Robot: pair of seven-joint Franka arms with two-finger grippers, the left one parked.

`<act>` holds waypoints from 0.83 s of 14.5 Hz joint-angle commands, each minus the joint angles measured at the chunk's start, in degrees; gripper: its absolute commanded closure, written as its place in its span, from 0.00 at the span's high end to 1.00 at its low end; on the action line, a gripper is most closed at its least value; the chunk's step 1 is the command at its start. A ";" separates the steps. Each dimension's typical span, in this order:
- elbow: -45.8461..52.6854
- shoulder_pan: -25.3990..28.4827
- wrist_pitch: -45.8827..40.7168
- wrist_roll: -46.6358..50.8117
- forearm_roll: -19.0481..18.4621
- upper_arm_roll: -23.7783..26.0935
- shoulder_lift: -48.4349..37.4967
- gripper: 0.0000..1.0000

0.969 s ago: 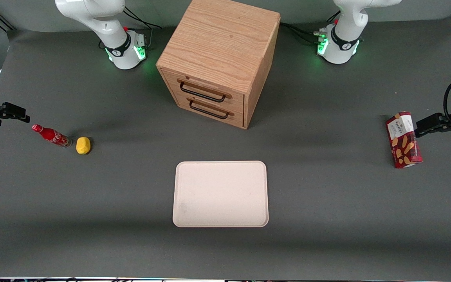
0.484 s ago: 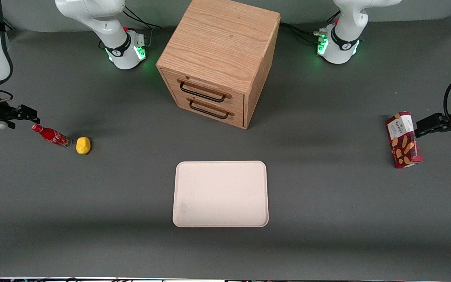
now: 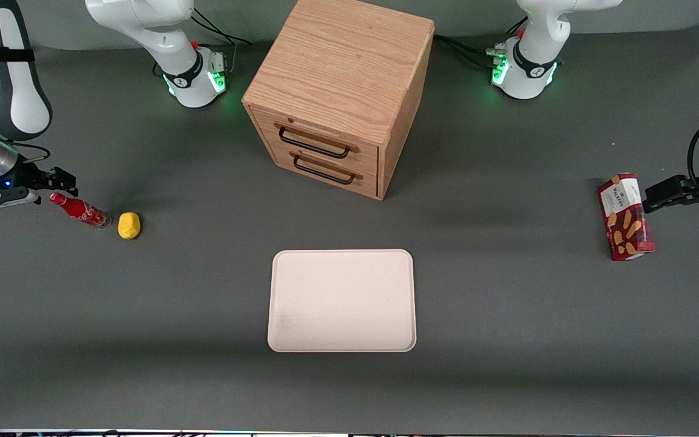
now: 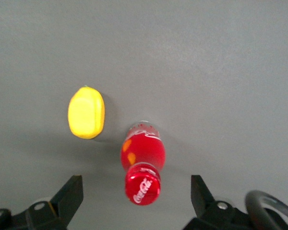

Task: Place coke bottle on tray
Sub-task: 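Close the right gripper around the bottle's neck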

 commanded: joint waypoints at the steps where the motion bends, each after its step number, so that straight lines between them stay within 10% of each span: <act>1: -0.56 0.35 3.36 -3.37 -0.70 -2.07 1.72 0.99; 12: -0.38 0.79 3.55 -4.08 1.76 -2.69 2.87 0.93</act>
